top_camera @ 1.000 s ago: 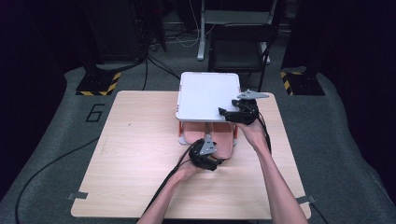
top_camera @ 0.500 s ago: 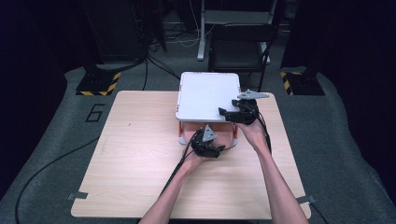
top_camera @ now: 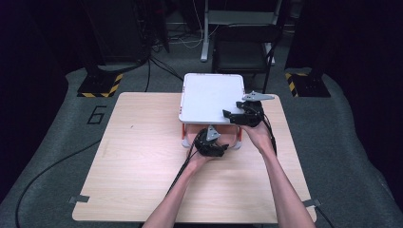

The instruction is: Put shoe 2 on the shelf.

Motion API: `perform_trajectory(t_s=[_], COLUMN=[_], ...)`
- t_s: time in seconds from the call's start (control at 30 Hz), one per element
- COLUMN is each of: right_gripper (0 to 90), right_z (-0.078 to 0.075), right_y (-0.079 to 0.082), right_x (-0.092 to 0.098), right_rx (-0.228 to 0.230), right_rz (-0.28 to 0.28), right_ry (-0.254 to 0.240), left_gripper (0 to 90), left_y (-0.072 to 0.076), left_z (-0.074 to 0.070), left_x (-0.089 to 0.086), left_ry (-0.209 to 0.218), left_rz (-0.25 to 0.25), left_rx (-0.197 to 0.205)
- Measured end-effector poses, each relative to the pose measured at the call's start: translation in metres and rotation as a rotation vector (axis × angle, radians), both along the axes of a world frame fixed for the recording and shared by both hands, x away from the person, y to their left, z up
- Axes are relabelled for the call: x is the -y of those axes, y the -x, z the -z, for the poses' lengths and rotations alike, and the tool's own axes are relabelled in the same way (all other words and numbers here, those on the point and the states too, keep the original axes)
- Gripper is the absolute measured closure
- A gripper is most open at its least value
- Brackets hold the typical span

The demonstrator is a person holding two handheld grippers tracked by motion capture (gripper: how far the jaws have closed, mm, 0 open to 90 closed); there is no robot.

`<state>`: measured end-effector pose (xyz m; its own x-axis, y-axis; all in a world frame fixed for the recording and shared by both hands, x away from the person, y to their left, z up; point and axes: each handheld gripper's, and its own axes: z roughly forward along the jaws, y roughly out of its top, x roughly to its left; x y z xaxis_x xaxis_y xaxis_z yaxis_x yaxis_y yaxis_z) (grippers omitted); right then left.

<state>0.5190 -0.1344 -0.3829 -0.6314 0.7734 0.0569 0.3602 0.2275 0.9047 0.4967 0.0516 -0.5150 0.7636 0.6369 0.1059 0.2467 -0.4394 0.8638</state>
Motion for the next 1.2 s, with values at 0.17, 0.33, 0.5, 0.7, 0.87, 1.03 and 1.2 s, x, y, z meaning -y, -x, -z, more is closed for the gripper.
perform_trajectory(t_s=[0.17, 0.33, 0.5, 0.7, 0.87, 1.03, 1.2], right_gripper=[26.8, 26.8, 26.1, 24.5, 20.8, 18.8, 17.3], right_z=[0.0, 0.0, 0.0, 0.003, 0.003, 0.009, 0.021], right_y=[0.0, 0.0, -0.001, 0.008, 0.031, 0.062, 0.09], right_x=[-0.001, 0.0, 0.001, 0.007, 0.016, 0.029, 0.038], right_rx=[0.006, 0.005, 0.003, 0.025, 0.073, 0.095, 0.101], right_rz=[0.005, 0.002, 0.011, 0.043, 0.039, 0.039, 0.066], right_ry=[-0.005, -0.003, -0.023, -0.051, -0.069, -0.074, -0.037], left_gripper=[24.0, 24.1, 21.1, 17.7, 15.9, 15.5, 15.5], left_y=[0.0, 0.01, 0.031, 0.061, 0.077, 0.09, 0.098], left_z=[-0.001, -0.005, -0.017, -0.034, -0.046, -0.048, -0.045], left_x=[0.0, 0.0, -0.018, -0.061, -0.114, -0.169, -0.212], left_ry=[-0.001, 0.024, 0.086, 0.173, 0.231, 0.247, 0.227], left_rz=[0.002, 0.039, 0.109, 0.144, 0.09, -0.017, -0.11], left_rx=[-0.011, -0.034, -0.035, -0.008, 0.01, 0.03, 0.057])
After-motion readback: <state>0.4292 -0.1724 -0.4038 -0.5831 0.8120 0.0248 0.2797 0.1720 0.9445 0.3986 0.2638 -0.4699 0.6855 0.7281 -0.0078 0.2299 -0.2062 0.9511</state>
